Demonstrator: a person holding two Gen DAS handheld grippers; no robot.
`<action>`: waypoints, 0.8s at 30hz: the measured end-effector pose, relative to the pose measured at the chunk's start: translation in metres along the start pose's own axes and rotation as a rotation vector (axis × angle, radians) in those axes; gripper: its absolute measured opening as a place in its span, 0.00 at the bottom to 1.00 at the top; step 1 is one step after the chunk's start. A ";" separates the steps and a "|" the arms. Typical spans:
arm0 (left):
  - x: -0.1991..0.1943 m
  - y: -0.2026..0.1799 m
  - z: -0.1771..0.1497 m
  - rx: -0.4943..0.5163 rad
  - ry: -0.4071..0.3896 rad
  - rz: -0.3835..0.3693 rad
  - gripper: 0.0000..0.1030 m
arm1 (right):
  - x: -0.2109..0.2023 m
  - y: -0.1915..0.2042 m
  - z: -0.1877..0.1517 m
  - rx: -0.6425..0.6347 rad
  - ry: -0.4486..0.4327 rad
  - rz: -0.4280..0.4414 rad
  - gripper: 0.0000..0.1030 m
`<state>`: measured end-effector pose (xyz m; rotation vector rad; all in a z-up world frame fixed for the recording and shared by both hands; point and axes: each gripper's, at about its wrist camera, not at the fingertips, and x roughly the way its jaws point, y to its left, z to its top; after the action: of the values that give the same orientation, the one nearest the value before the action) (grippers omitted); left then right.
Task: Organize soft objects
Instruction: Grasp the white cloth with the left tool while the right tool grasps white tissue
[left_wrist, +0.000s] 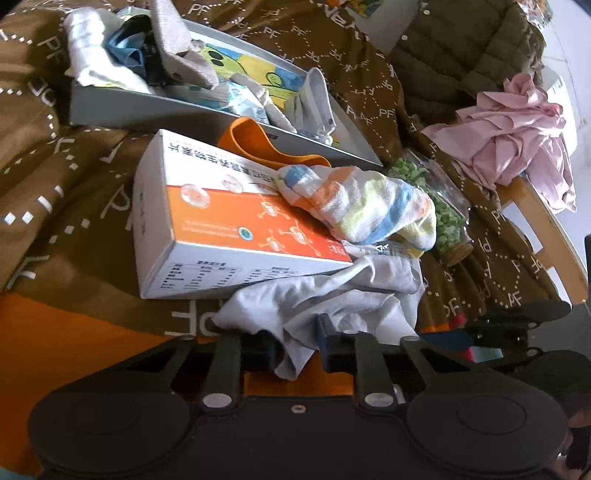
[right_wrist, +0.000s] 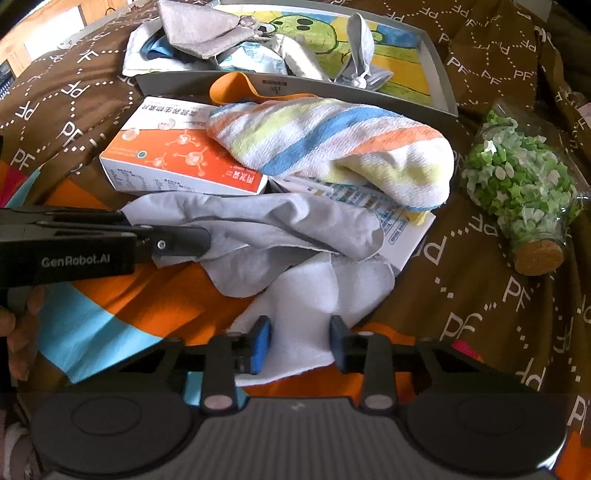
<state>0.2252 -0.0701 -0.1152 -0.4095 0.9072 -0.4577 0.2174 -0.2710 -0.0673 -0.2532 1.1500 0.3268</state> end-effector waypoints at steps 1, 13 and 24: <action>0.000 0.000 0.000 -0.001 -0.004 0.001 0.14 | -0.001 0.000 0.000 0.003 -0.003 -0.002 0.26; -0.014 -0.016 -0.004 0.088 -0.108 -0.002 0.03 | -0.021 -0.023 -0.001 0.107 -0.113 -0.046 0.16; -0.041 -0.037 -0.009 0.197 -0.270 0.004 0.03 | -0.045 -0.042 -0.007 0.226 -0.255 -0.049 0.15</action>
<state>0.1885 -0.0796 -0.0742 -0.2805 0.5948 -0.4707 0.2112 -0.3176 -0.0274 -0.0385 0.9181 0.1774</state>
